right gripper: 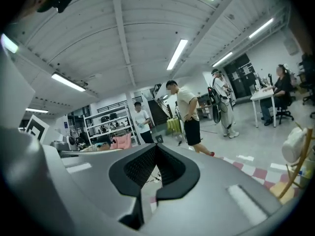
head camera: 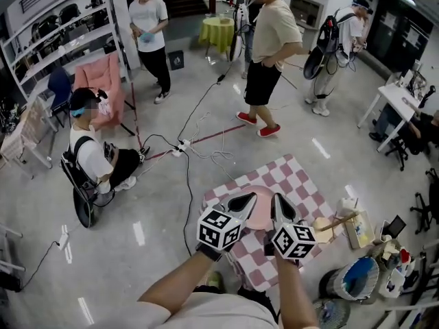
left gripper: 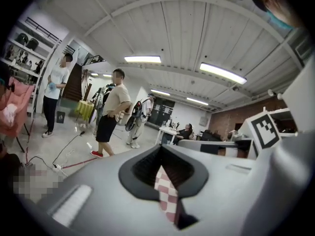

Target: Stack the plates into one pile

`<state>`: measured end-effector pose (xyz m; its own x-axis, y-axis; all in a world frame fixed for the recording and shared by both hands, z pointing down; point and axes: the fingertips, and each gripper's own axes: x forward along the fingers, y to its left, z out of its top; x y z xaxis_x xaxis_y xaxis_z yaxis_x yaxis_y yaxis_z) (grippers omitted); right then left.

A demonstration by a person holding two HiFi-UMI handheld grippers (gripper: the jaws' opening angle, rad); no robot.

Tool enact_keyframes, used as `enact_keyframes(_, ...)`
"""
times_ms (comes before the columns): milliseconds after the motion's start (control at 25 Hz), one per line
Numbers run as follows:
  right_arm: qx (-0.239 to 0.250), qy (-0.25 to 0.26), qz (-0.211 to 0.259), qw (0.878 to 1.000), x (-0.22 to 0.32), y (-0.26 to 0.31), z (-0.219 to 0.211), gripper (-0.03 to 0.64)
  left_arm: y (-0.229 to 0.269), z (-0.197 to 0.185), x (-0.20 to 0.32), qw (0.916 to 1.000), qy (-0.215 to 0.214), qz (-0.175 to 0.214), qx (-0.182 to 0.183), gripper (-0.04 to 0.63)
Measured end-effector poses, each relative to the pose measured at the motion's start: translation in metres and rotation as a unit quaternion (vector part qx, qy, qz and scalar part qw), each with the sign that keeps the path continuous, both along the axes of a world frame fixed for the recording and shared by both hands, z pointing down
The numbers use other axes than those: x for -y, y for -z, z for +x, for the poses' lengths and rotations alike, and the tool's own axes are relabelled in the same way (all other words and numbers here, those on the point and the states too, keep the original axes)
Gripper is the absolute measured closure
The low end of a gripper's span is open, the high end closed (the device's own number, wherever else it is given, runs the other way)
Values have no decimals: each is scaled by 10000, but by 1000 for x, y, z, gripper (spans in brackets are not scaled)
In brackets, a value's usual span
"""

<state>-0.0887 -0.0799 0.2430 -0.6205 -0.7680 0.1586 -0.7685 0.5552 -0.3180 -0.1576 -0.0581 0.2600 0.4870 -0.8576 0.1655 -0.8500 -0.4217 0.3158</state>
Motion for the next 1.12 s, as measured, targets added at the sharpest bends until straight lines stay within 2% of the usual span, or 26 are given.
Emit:
enact_keyframes(320,-101,-16,577,9983,-7,42,-1,607,49,-8,-2,9985,7,537,130,589)
enact_keyframes(600,-271,71,938,9952,-13,61,-10,607,70,-10,-6,9970,-1,755,139,589)
enact_keyframes(1120,-299,82,977,9947,-13,61,-16,607,72,-19,-6,9962,67,853,146,589)
